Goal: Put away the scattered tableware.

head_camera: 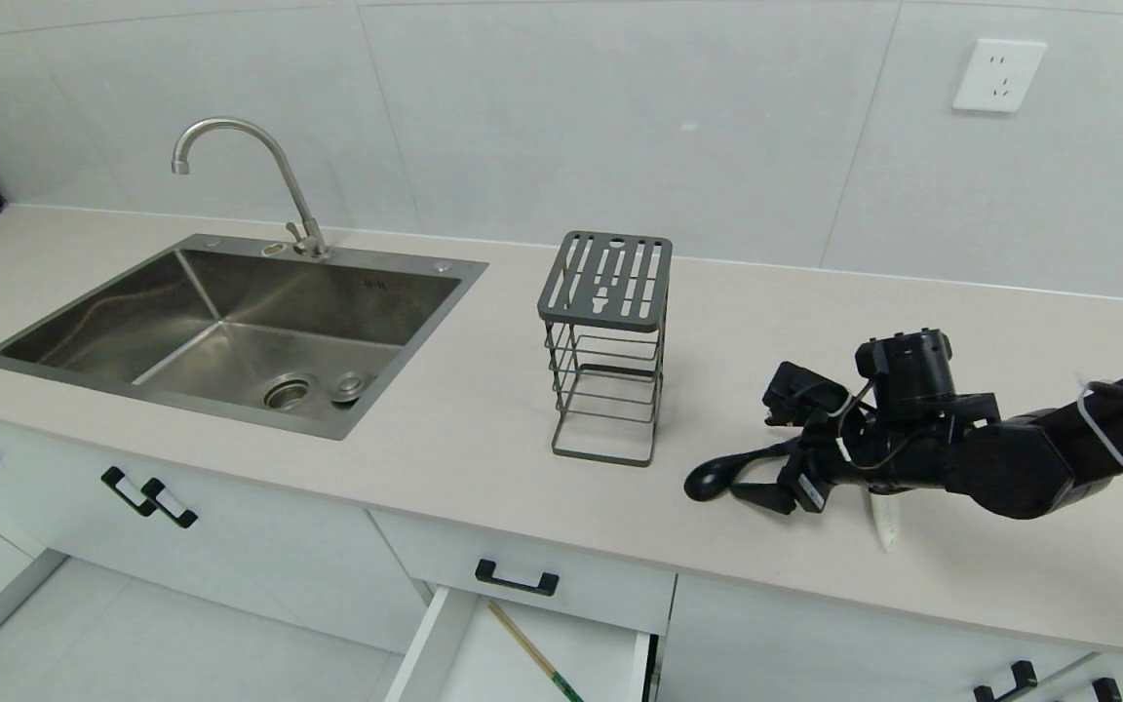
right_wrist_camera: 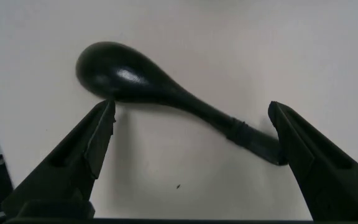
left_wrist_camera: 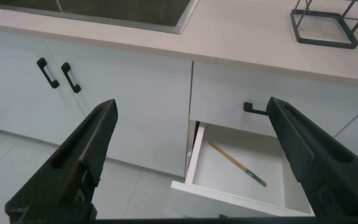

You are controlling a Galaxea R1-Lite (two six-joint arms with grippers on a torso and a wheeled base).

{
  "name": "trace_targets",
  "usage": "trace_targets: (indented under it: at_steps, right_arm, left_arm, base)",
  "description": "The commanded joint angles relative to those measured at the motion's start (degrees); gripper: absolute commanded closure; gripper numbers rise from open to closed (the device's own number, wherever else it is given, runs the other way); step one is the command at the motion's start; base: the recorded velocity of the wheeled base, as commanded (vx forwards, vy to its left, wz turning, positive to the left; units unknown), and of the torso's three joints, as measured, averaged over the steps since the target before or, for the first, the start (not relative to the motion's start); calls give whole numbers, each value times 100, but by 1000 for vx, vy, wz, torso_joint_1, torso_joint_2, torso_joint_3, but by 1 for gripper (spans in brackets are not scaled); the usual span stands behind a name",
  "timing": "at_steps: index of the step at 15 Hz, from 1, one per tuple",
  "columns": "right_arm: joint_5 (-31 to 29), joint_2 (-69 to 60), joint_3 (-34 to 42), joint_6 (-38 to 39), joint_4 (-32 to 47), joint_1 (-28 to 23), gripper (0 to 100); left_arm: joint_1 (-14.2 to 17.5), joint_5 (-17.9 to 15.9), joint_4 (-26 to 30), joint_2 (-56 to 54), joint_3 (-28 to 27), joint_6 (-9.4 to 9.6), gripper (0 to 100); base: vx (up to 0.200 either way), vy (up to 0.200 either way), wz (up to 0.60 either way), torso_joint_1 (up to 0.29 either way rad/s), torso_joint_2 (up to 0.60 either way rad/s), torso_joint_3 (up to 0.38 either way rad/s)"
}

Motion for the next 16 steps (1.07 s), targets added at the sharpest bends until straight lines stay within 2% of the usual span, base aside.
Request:
trace_targets:
  at_steps: [1,6,7,16]
  right_arm:
    - [45,404,-316,0,-5,34,0]
    - [54,624,-431,53,-5,60,0]
    - [54,624,-422,53,-5,60,100]
    - [54,79,-114,88,-22,122,100]
  left_arm:
    - [0,4,-4,0,0,-1,0]
    - [0,4,-4,0,0,-1,0]
    - [0,4,-4,0,0,-1,0]
    - [0,4,-4,0,0,-1,0]
  base:
    - [0,0,0,0,0,0]
    - [0,0,0,0,0,0]
    - [0,0,0,0,0,0]
    - [0,0,0,0,0,0]
